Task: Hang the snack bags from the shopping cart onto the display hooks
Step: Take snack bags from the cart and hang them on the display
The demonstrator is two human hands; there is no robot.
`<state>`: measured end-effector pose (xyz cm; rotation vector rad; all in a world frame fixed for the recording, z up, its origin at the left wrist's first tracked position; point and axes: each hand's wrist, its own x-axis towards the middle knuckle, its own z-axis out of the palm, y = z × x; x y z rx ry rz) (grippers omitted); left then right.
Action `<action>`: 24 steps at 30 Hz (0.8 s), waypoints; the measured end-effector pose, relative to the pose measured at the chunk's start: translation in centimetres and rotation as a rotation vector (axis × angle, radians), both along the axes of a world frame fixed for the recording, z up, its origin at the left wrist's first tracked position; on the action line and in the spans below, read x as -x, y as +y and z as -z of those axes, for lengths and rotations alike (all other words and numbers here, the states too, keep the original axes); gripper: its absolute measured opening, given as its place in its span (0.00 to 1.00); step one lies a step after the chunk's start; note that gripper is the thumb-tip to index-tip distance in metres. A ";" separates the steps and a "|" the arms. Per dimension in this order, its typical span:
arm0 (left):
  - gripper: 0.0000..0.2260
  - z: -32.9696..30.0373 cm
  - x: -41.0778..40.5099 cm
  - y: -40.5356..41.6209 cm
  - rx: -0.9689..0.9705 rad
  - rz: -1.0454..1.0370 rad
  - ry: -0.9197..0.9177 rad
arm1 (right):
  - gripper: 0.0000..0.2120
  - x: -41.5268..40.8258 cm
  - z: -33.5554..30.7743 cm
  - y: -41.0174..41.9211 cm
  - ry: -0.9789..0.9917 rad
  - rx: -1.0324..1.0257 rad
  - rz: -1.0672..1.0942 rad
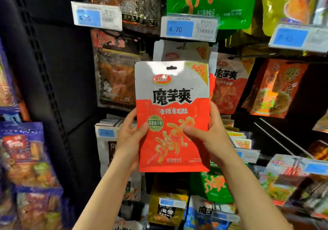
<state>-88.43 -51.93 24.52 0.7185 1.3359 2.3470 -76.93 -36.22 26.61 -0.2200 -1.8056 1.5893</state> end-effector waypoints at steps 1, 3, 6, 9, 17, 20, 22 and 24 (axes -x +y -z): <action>0.16 0.1 -0.1 0.2 0.032 -0.004 0.027 | 0.38 -0.4 0.1 0.4 0.019 0.015 0.011; 0.16 0.8 -0.2 0.4 0.113 -0.030 0.100 | 0.37 -1.3 -0.1 1.3 0.066 0.059 0.022; 0.15 2.4 -0.4 0.2 0.196 -0.005 0.125 | 0.37 -2.0 -1.3 2.4 0.099 0.042 0.026; 0.15 3.8 -0.8 0.2 0.284 0.102 0.058 | 0.35 -1.4 -3.1 2.2 0.104 -0.013 -0.001; 0.26 4.4 -1.3 0.2 0.221 0.184 -0.160 | 0.36 1.2 -5.6 2.1 0.018 0.038 0.010; 0.29 4.7 -1.3 0.3 0.228 0.211 -0.115 | 0.38 0.8 -5.9 2.5 0.033 0.113 0.025; 0.29 4.8 -1.2 0.6 0.228 0.213 -0.086 | 0.41 0.7 -6.0 2.9 0.022 0.093 0.056; 0.27 4.7 -1.2 0.7 0.218 0.185 -0.075 | 0.41 1.4 -6.1 3.4 0.006 0.038 0.113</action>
